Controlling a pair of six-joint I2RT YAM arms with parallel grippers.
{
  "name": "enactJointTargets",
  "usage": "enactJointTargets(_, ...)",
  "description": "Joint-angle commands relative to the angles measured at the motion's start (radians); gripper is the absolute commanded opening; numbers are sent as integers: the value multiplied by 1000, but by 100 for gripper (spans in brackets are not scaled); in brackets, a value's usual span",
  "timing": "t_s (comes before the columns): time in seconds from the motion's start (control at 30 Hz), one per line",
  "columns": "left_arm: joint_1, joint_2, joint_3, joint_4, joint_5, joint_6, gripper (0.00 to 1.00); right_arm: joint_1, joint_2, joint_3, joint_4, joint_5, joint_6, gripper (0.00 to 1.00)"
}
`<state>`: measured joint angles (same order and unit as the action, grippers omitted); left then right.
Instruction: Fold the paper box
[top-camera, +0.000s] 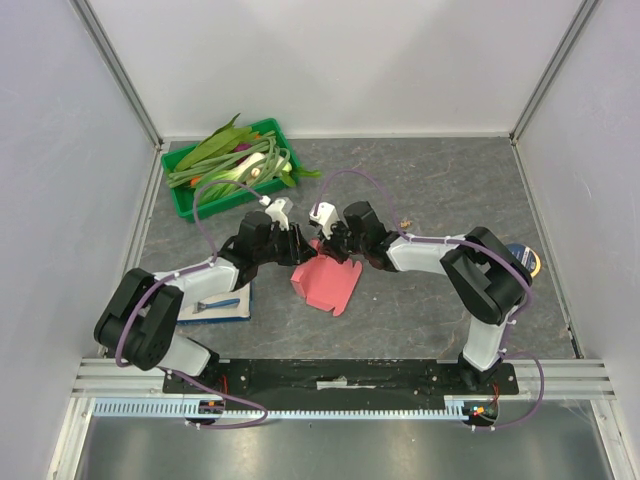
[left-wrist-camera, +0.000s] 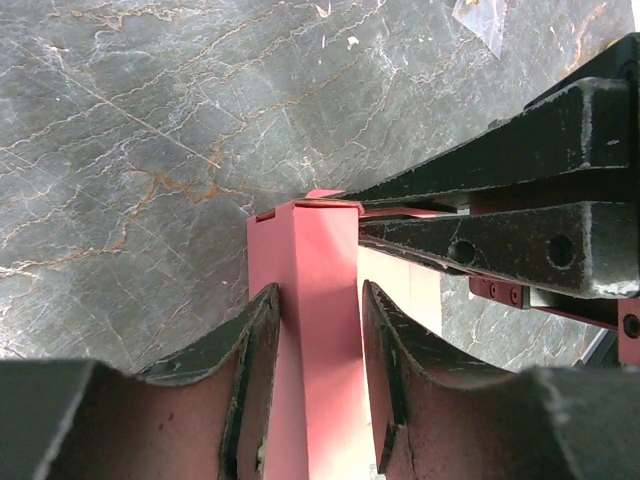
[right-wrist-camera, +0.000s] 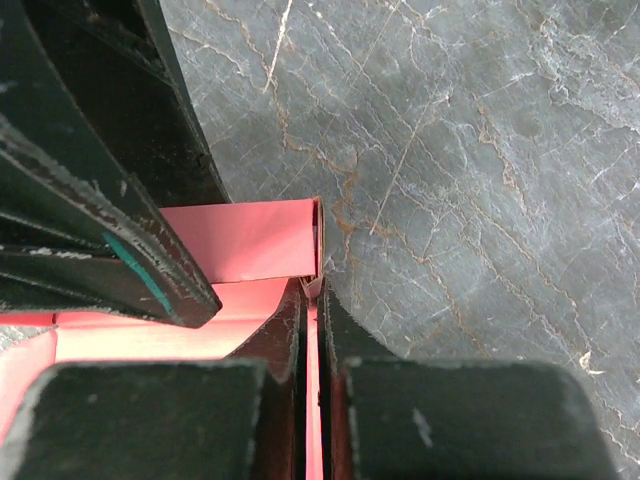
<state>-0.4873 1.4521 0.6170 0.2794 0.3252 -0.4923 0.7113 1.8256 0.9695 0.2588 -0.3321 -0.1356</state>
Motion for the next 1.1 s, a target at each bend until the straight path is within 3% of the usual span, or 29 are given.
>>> enactJointTargets(0.0,-7,-41,24,41,69,-14,45,19,17,48,126,-53,21,0)
enactJointTargets(0.17,19,-131,-14,52,9,-68,46,19,12,15,169,-21,37,0)
enactJointTargets(0.33,38,-185,-22,-54,-224,-129,37,19,0,-14,192,-25,47,0)
enactJointTargets(0.43,64,-165,-28,-68,-235,-163,31,19,-5,-20,194,-25,45,0)
enactJointTargets(0.6,82,-159,-48,-68,-299,-196,30,17,-2,-22,189,-30,44,0)
enactJointTargets(0.67,90,-124,-34,-71,-290,-189,30,19,3,-22,188,-25,44,0)
enactJointTargets(0.8,90,33,73,-97,-114,-121,15,25,15,-22,195,-10,51,0)
enactJointTargets(1.07,75,125,53,21,3,-138,11,56,20,-52,250,91,80,0)
